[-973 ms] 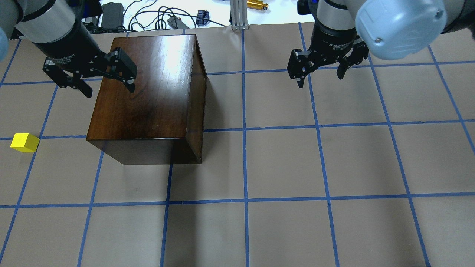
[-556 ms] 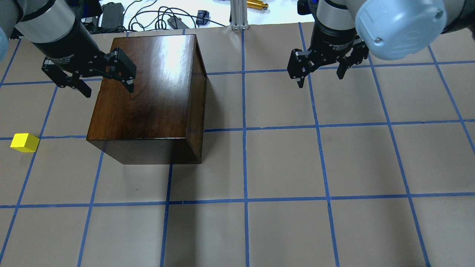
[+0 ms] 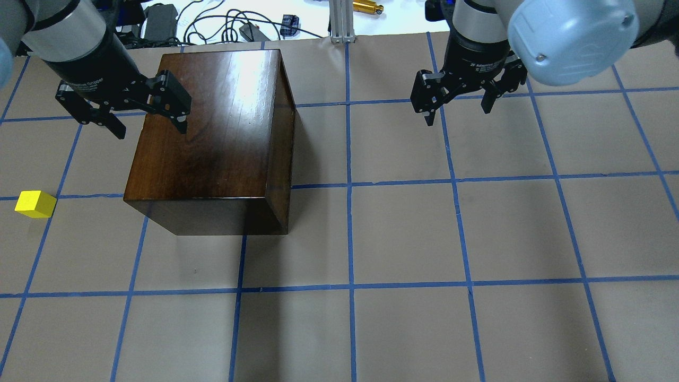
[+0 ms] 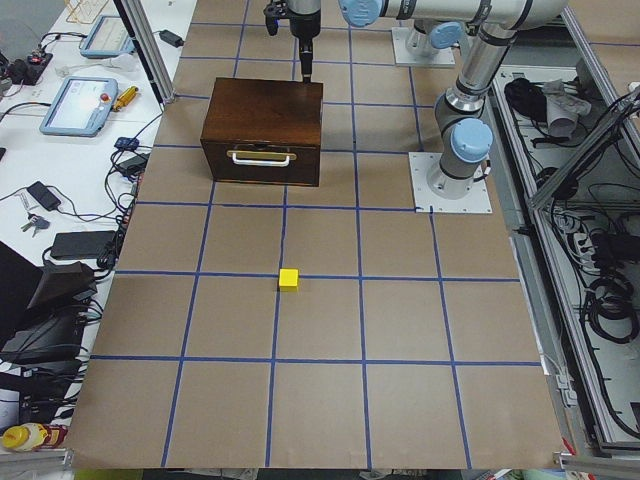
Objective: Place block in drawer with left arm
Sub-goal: 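Move the left gripper off the cabinet top toward the drawer side, then lower the left gripper beside the white drawer handle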
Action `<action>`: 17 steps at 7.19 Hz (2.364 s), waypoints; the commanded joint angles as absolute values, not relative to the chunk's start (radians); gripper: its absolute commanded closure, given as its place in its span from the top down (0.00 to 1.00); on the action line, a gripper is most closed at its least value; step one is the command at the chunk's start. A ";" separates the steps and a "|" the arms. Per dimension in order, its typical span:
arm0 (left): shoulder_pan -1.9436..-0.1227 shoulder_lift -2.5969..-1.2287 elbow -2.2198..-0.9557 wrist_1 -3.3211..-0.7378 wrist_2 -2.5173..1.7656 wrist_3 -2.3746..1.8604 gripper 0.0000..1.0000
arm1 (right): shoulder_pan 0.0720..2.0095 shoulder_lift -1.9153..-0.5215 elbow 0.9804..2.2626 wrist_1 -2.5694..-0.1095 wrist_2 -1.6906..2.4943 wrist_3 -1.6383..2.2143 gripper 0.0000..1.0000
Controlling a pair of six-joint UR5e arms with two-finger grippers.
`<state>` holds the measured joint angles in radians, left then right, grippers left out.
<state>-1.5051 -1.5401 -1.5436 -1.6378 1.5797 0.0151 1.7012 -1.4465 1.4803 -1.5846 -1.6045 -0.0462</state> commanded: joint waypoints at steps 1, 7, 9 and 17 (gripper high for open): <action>-1.494 -1.555 -1.546 -1.635 1.582 0.027 1.00 | 1.701 -1.447 1.480 -1.585 -1.605 -0.048 1.00; -1.133 -1.575 -1.585 -1.638 1.577 0.394 1.00 | 1.701 -1.447 1.480 -1.585 -1.605 -0.048 1.00; -1.013 -1.632 -1.579 -1.608 1.569 0.556 1.00 | 1.701 -1.447 1.480 -1.585 -1.605 -0.046 1.00; -0.963 -1.910 -1.447 -1.546 1.410 0.681 1.00 | 1.701 -1.447 1.480 -1.585 -1.605 -0.048 1.00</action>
